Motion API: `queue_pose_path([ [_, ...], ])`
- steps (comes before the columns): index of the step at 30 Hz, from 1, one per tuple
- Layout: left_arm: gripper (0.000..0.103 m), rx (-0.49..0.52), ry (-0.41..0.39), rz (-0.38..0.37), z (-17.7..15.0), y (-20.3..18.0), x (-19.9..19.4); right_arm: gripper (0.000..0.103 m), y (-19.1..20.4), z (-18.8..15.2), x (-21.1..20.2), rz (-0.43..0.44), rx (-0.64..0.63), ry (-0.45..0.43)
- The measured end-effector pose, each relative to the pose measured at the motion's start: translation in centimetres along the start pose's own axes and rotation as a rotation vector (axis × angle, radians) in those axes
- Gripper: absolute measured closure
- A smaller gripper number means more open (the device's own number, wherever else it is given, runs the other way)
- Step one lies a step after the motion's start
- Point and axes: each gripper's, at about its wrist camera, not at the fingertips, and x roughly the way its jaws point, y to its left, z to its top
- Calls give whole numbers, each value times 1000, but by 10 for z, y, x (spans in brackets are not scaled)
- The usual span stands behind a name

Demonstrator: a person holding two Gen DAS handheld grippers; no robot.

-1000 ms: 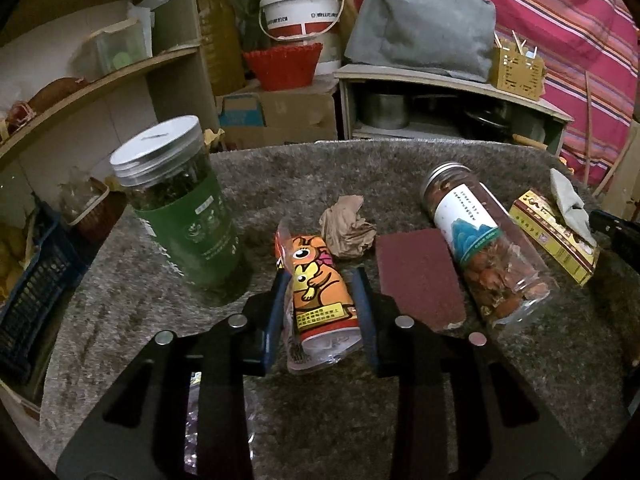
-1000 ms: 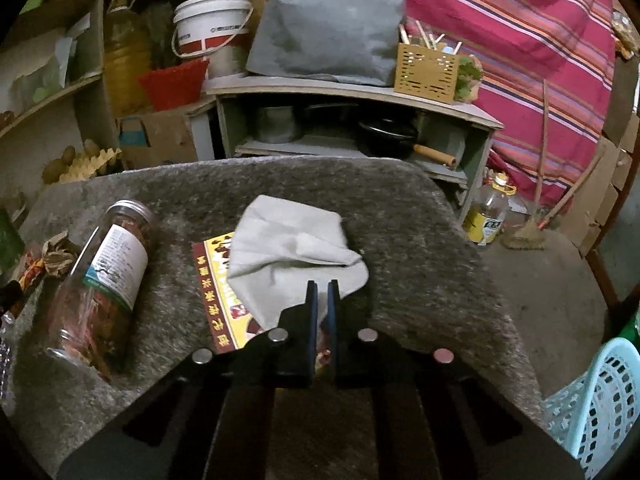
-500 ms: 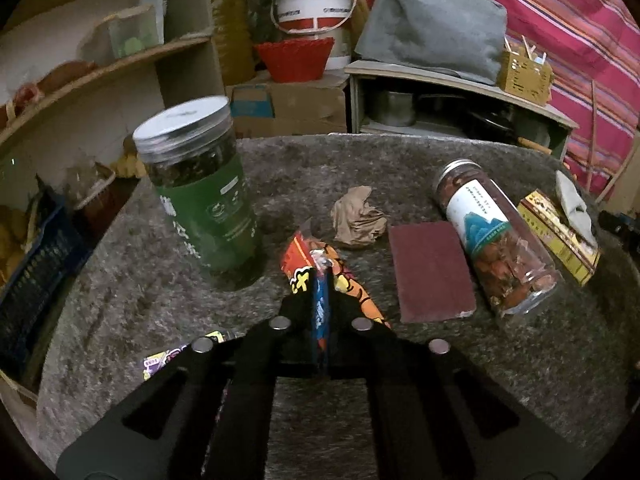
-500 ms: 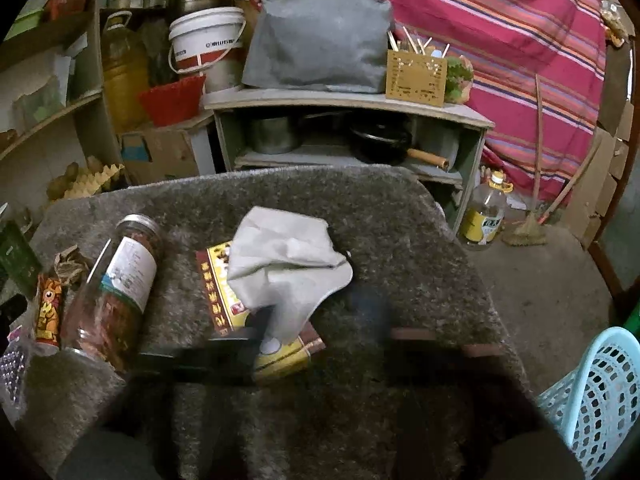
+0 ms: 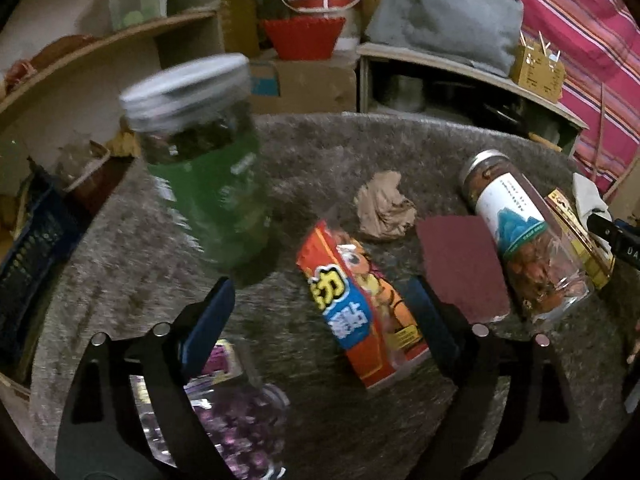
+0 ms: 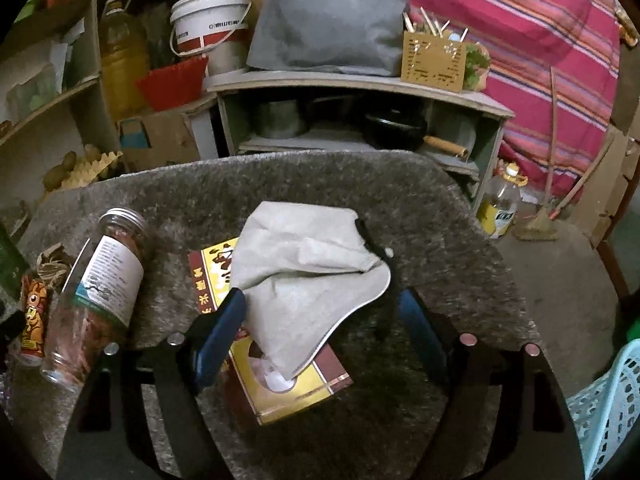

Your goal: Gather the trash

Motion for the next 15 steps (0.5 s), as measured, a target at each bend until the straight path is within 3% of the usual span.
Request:
queue_pose_path([
  [1,17,1,5,-1,0,-2,2,36,0,0,1,15,-3,4],
  [8,18,10,66,-5,1,-9,24,60,8,-1,0,36,-42,-6],
  [11,34,15,99,-32,0,-12,31,83,5,-1,-1,42,-29,-11],
  [15,45,63,81,-22,-1,-23,29,91,4,-1,-2,44,-21,-17],
])
